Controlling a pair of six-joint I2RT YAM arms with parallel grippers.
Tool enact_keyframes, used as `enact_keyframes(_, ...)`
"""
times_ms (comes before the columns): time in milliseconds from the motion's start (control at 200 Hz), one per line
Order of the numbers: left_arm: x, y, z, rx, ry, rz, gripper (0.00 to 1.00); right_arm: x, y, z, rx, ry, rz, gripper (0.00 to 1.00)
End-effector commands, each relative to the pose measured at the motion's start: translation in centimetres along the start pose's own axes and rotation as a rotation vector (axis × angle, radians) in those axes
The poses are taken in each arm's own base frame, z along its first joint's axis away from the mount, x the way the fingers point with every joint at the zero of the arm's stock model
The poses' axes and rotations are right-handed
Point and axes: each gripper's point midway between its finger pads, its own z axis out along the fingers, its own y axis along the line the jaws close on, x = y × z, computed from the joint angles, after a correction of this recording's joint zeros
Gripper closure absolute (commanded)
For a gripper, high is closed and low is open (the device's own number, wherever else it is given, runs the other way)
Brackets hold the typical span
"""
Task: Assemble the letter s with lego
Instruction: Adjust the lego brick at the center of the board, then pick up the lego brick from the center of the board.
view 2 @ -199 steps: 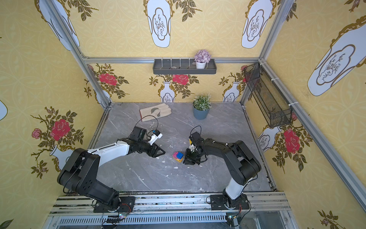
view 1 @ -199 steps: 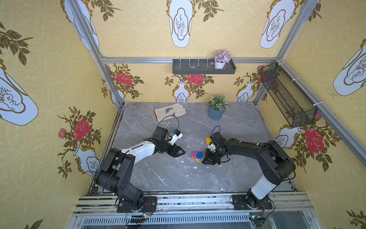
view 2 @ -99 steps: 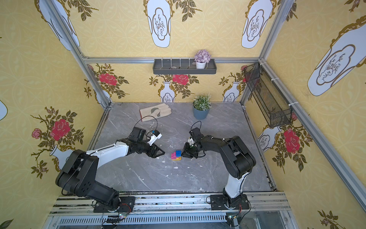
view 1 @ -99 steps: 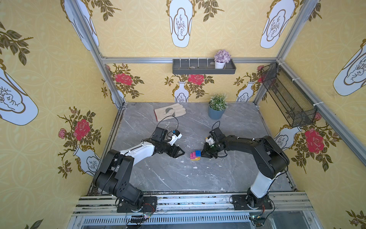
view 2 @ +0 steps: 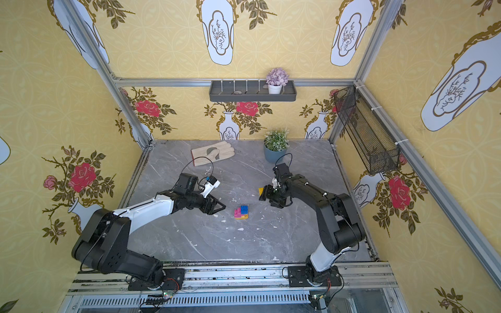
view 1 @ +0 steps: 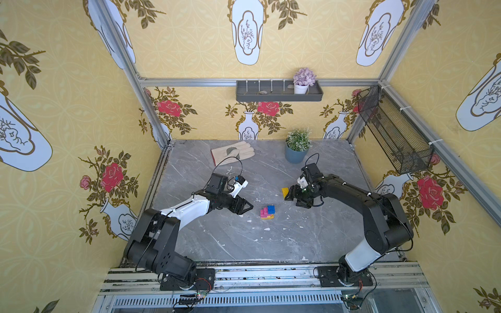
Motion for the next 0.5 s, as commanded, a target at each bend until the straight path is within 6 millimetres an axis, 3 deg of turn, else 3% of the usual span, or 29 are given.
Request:
enact_keyframes(0,1.3,-0.4,1.1,0.081,0.065,-0.205,0.28,-0.7,-1.5,-0.6,0.046,0.025,-0.037,0.3)
enact_keyframes(155,1.5,-2.1,1.7,0.21,0.054,-0.339,0.27,-2.7,-1.6,-0.4,0.04,0.024,-0.061,0.26)
enact_keyframes(495,2.3,-2.4,3.8,0.273,0.091,-0.512,0.26,-2.5,-2.1,1.4,0.026,0.067,-0.085,0.23)
